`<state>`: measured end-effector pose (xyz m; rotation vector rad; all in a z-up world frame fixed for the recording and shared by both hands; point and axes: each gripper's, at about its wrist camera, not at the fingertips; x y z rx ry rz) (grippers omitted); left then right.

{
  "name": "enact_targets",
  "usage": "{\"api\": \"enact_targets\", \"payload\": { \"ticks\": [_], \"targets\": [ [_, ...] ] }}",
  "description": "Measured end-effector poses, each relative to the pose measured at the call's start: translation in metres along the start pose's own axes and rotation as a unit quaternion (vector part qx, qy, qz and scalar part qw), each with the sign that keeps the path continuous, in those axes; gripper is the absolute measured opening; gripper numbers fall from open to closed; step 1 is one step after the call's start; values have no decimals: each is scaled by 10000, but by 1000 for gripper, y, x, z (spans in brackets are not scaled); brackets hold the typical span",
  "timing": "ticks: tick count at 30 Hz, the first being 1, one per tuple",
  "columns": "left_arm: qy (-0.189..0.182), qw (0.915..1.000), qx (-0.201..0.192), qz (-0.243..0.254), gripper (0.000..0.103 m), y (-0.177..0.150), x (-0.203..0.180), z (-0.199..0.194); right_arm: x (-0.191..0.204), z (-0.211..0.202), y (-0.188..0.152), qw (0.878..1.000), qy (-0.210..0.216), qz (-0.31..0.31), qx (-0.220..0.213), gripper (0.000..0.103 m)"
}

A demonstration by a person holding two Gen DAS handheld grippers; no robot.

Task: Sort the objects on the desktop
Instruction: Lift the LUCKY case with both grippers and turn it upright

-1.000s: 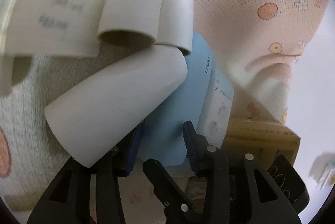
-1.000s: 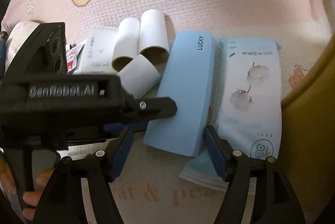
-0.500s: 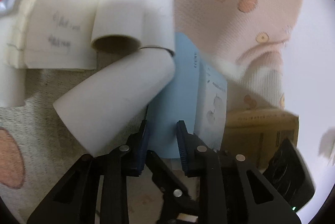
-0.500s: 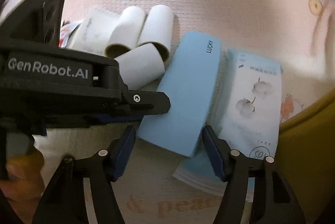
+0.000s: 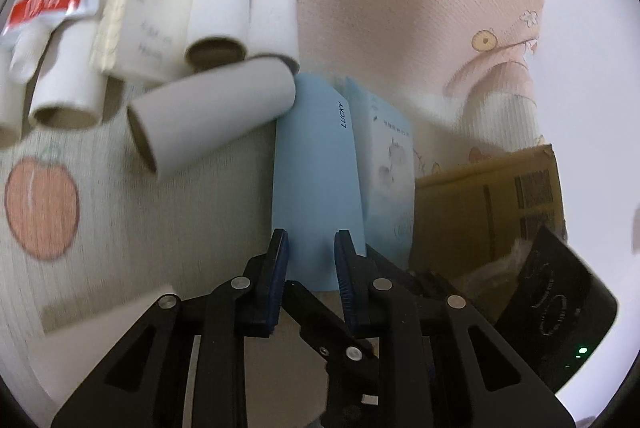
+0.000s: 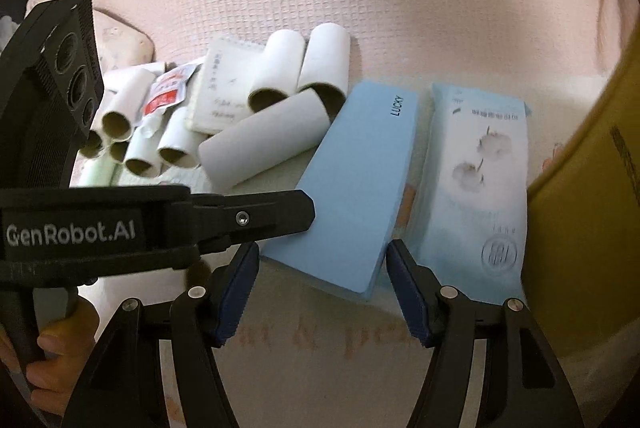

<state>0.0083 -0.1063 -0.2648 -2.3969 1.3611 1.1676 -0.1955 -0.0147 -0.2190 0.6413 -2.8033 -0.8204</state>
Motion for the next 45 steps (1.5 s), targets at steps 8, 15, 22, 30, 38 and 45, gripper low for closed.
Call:
{"api": "enact_targets", "payload": {
  "ticks": [8, 15, 22, 30, 38, 45],
  "targets": [
    [147, 9995, 225, -161, 26, -24, 5, 2, 12, 23, -1, 9994, 212, -166, 226, 64],
    [-112, 9988, 218, -435, 26, -20, 8, -2, 10, 25, -8, 9976, 599, -235, 254, 63],
    [-263, 9988, 209, -361, 40, 10, 15, 4, 13, 27, 3, 9977, 620, -238, 123, 64],
    [-256, 9974, 660, -152, 47, 37, 17, 34, 12, 41, 35, 9988, 361, -200, 274, 64],
    [-348, 9959, 724, -424, 47, 46, 27, 51, 6, 72, 52, 9969, 269, -142, 722, 65],
    [-492, 9944, 648, -667, 47, 47, 30, 54, 17, 79, 50, 9958, 96, -572, 715, 69]
  ]
}}
Point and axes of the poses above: each gripper's, at about its wrist camera, not at the fingertips, and z roughly the way its jaws point, x to its left, y to its top, and after that the axes turned 4 degrees about -x, right-handed
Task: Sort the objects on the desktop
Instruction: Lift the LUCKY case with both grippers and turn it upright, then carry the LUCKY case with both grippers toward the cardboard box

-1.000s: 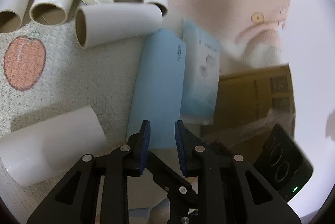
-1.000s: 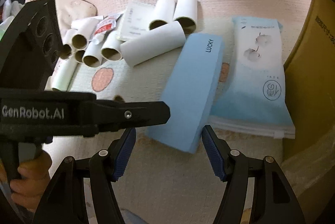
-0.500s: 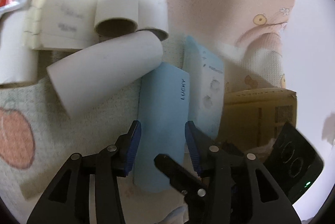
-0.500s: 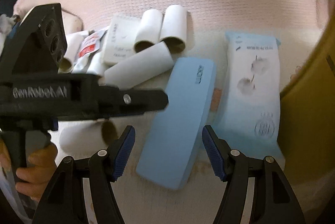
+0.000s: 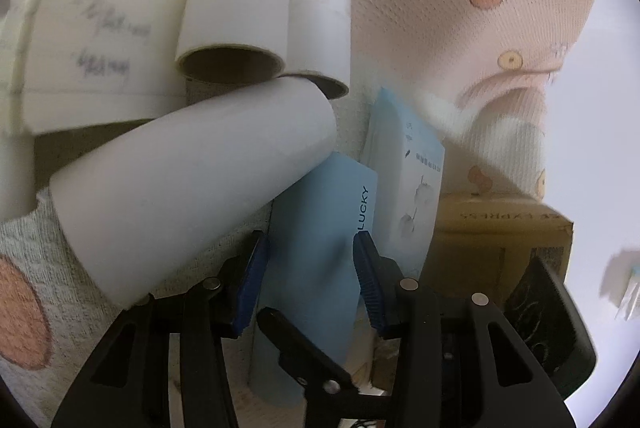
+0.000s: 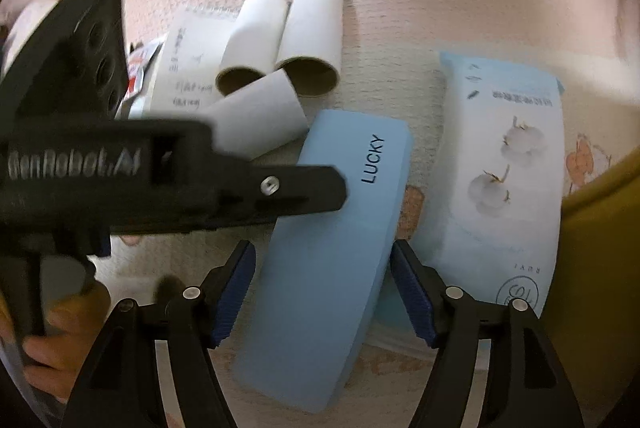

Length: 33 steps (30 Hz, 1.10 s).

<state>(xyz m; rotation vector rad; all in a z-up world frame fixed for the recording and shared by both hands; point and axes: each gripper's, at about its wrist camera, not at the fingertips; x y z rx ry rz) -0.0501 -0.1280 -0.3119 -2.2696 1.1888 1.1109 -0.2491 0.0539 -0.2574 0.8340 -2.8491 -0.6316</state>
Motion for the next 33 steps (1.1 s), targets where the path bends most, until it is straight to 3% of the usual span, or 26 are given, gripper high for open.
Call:
{"api": "enact_targets", "payload": {
  "ticks": [1, 5, 14, 21, 25, 31, 33],
  "targets": [
    [23, 10000, -37, 6, 42, -2, 1, -1, 2, 1, -1, 10000, -45, -87, -21, 69],
    [92, 9998, -166, 70, 37, -8, -1, -7, 1, 5, -5, 9997, -23, -182, -147, 69],
    [181, 9955, -591, 719, 37, -24, -36, -35, -1, -6, -9, 9991, 184, -190, -340, 66],
    [-60, 9890, -934, 1145, 36, -34, -83, -67, -1, -42, -5, 9955, 148, -153, -929, 63],
    [152, 9766, -1282, 1718, 37, -51, -119, -85, -10, -69, 1, 9917, 302, 18, -1252, 61],
    [758, 9439, -1713, 2718, 37, -76, -165, -102, -12, -113, 4, 9819, 380, -176, -1847, 61],
    [741, 9375, -1739, 2921, 39, -79, -177, -105, -15, -126, -1, 9772, 408, -252, -2068, 59]
  ]
}}
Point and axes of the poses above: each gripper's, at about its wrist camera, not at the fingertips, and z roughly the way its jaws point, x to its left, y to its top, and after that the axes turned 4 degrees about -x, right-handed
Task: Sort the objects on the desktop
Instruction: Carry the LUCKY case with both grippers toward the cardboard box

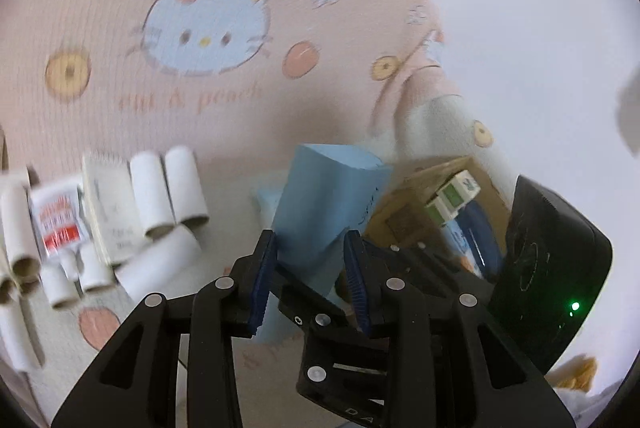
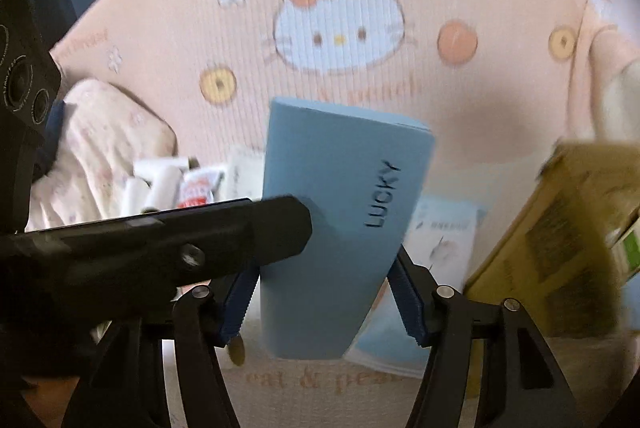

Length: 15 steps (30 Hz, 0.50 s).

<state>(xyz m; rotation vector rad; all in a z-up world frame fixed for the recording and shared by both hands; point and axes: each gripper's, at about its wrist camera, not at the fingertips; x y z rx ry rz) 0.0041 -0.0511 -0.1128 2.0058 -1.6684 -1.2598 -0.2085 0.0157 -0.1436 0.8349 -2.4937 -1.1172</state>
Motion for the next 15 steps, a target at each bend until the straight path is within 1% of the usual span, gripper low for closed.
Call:
{"api": "enact_targets", "payload": {
  "ticks": [1, 4, 6, 8, 10, 12, 14, 15],
  "targets": [
    [-49, 10000, -14, 26, 39, 3, -2, -2, 6, -10, -4, 9999, 26, -77, -119, 59],
    [-89, 9998, -149, 57, 39, 11, -7, -7, 11, -13, 14, 9991, -33, -326, -278, 58],
    [-4, 9993, -300, 238, 40, 16, -14, -10, 8, -24, 21, 9993, 91, -191, -305, 58],
    [-50, 9984, -416, 381, 48, 18, -21, -14, 5, -31, 26, 9988, 236, -131, -413, 58],
    [-65, 9974, -528, 496, 48, 21, -27, -16, 10, -44, 30, 9975, 166, -346, -599, 58],
    [-37, 9970, -516, 583, 49, 26, -33, -16, 11, -56, 35, 9961, 133, -486, -718, 58],
    [-38, 9971, -497, 568, 50, 32, -38, -16, 10, -63, 40, 9953, 278, -512, -775, 58],
    [-80, 9971, -495, 578, 50, 35, -41, -16, 10, -66, 43, 9954, 275, -493, -779, 58]
  ]
}}
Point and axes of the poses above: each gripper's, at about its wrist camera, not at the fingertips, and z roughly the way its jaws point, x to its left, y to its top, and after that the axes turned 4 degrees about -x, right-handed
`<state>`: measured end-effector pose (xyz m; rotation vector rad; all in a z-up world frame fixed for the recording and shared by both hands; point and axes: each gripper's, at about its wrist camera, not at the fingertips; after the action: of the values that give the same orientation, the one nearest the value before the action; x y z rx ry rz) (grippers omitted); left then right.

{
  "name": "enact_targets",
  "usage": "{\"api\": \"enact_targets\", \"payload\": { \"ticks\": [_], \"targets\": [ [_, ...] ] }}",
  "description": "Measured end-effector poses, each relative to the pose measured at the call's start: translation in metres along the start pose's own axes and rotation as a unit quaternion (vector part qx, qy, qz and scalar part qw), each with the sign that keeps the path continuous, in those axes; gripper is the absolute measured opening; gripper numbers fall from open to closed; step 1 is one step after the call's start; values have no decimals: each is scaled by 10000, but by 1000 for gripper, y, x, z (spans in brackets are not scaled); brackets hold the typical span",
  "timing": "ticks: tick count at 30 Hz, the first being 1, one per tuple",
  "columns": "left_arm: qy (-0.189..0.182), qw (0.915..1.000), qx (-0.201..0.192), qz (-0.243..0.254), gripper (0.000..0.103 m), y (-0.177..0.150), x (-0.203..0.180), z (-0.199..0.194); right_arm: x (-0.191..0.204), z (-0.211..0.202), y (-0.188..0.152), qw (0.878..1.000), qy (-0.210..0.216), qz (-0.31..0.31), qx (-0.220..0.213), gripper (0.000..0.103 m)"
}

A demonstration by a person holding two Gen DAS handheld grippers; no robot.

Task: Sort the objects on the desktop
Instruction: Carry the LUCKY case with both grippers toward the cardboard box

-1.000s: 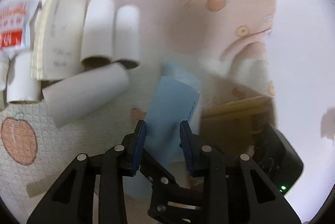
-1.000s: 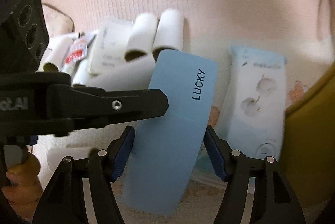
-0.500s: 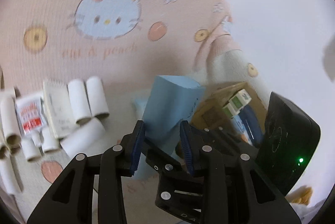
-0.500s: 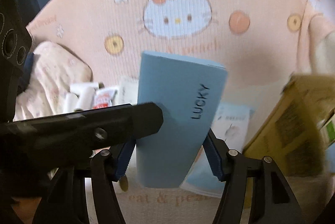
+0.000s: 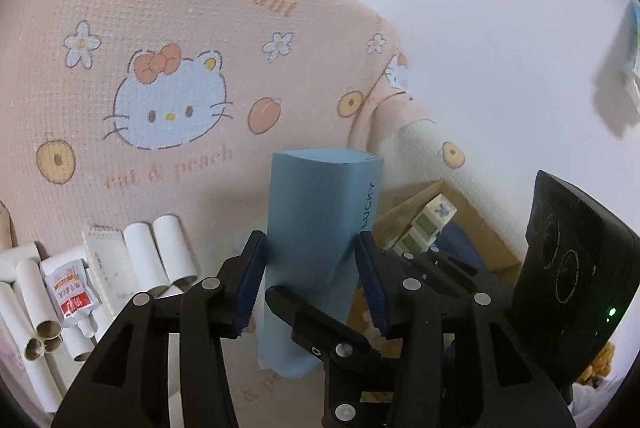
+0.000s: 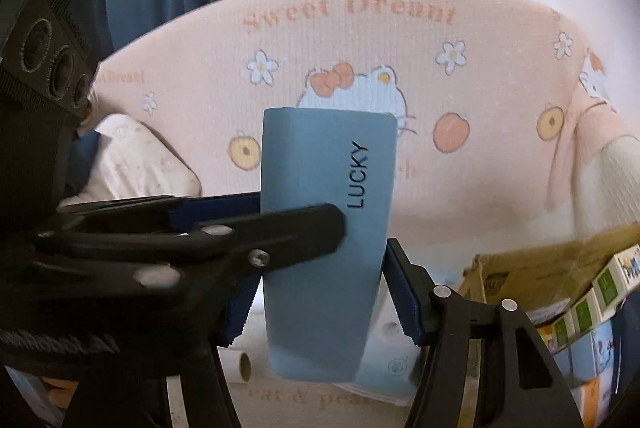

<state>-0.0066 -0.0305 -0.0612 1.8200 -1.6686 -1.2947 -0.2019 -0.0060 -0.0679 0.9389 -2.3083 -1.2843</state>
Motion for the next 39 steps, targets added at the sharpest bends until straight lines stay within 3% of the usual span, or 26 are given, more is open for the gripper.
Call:
{"api": "enact_targets", "payload": {
  "ticks": [9, 13, 24, 34, 39],
  "targets": [
    [-348, 9986, -258, 293, 49, 30, -38, -5, -13, -26, 29, 9993, -216, -224, -225, 58],
    [-728, 9971, -215, 112, 49, 38, -52, 6, -25, -42, 41, 9984, -344, -298, -329, 58],
    [-1635, 9845, 544, -337, 47, 30, -99, 66, -82, -73, 38, 9969, -713, -323, -6, 58],
    [-2038, 9721, 1097, -388, 47, 6, -143, 122, -145, -93, 13, 9920, -1060, -396, 552, 58],
    [-2259, 9569, 1610, -864, 47, -7, -148, 156, -172, -97, 1, 9881, -1187, -378, 899, 58]
  ]
}}
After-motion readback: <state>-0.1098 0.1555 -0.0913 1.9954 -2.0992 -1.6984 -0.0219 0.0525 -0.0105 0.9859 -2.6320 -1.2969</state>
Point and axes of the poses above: each gripper's, at about its wrist camera, not at the fingertips, and z roughly the way its jaws point, x to its left, y to its top, and after that the axes turned 4 degrees about -x, right-handed
